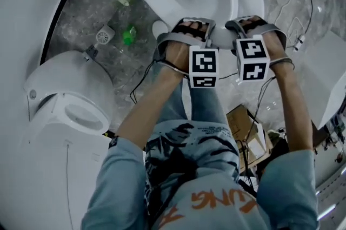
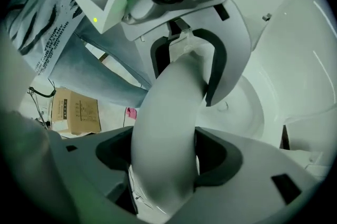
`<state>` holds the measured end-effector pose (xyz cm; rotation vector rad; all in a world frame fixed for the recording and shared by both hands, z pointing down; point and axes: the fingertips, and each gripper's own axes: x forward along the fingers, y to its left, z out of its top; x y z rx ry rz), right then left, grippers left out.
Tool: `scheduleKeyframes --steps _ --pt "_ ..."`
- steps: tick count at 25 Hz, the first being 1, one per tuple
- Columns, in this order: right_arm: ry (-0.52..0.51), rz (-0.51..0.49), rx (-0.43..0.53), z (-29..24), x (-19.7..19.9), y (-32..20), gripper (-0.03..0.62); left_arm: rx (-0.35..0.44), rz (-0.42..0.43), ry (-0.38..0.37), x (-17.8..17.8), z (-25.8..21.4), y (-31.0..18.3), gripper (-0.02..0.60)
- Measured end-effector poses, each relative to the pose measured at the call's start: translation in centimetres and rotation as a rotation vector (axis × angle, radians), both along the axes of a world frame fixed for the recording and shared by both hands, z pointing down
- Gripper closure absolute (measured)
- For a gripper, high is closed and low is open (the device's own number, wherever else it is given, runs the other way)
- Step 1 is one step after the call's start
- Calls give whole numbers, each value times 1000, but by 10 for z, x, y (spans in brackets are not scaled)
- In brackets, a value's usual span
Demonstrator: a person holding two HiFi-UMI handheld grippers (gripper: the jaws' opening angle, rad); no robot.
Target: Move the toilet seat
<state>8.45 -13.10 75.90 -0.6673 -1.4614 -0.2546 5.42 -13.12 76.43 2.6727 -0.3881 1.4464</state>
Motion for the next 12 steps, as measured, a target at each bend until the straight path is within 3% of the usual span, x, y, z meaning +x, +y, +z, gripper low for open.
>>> scheduleKeyframes --steps 6,12 --pt "-59 -13 108 -48 -29 -28 295 21 -30 23 -26 -47 -20 311" --pt "-201 13 261 -108 -70 -60 351 50 -103 39 -62 -96 -42 348"
